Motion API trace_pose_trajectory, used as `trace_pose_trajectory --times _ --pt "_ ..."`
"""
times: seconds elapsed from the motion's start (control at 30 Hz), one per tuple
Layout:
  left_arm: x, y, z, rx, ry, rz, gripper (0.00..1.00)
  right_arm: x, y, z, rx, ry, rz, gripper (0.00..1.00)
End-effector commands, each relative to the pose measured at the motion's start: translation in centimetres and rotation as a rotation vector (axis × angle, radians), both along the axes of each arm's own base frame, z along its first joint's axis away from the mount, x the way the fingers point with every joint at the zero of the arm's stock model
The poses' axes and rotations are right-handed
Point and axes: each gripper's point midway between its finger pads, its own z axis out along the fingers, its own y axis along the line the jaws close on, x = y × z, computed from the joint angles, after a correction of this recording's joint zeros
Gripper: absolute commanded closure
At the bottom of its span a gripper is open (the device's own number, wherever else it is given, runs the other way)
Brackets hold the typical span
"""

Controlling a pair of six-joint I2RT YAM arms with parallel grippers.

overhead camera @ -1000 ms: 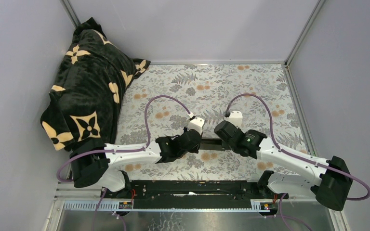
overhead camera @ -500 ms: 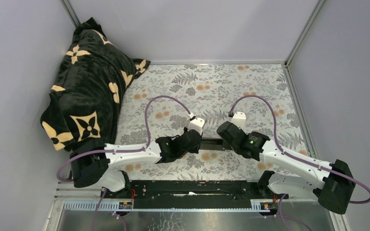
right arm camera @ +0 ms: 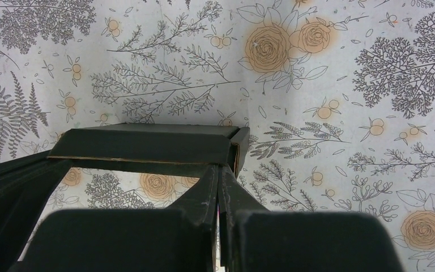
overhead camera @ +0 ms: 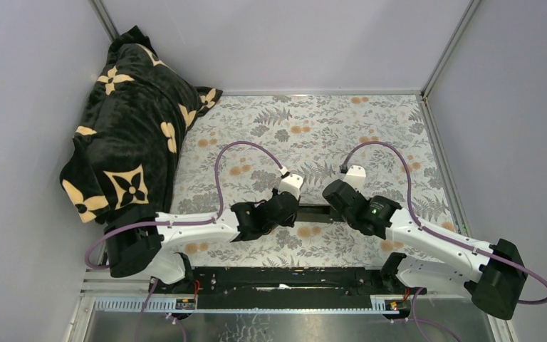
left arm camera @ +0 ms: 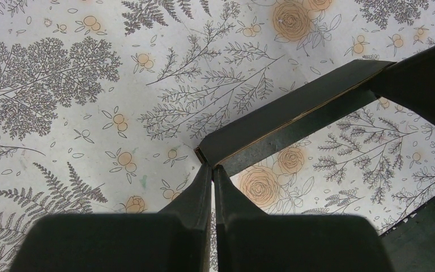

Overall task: Fold the paper box
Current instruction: Close the paper box at the center of the board.

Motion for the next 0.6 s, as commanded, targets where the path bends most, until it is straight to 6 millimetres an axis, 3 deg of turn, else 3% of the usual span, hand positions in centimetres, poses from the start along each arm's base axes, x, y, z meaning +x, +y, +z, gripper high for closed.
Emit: trace_pose_trajectory --times 0.0,0.57 --pt "-2.4 -2.4 -0.9 -0.029 0.073 -0.11 0.96 1.5 4.1 3.1 0.209 -0.073 0.023 1.0" --pt "-2.5 -2.3 -1.5 -0.018 0.082 -0.103 0.96 0.3 0.5 0.5 0.073 -0.066 0.016 1.0"
